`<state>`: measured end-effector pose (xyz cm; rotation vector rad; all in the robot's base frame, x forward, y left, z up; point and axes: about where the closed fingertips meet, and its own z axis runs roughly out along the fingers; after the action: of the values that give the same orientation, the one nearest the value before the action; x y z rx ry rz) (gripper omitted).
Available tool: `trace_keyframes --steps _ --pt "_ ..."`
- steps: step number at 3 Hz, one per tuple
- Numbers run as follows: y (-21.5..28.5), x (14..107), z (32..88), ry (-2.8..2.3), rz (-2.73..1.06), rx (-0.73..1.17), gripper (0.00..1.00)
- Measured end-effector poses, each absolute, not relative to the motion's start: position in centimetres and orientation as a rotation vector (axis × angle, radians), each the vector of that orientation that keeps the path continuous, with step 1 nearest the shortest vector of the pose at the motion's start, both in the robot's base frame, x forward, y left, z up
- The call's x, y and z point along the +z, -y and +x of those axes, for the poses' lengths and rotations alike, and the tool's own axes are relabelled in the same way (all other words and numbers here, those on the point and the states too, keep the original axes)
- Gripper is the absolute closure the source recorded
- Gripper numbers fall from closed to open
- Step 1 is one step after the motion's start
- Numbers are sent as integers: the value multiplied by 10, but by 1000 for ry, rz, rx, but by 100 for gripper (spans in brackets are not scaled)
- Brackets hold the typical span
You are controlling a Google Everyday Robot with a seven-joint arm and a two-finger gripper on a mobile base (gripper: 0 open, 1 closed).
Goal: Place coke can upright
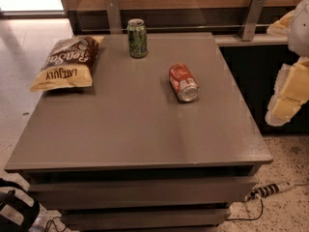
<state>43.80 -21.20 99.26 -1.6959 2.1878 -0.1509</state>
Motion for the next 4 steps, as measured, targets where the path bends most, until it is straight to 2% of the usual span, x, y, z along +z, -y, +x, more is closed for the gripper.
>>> trace_keyframes --steps 2,4 --pt "210 997 450 -2218 -1661 -116 0" --pt "203 991 477 -2389 -1320 77 0"
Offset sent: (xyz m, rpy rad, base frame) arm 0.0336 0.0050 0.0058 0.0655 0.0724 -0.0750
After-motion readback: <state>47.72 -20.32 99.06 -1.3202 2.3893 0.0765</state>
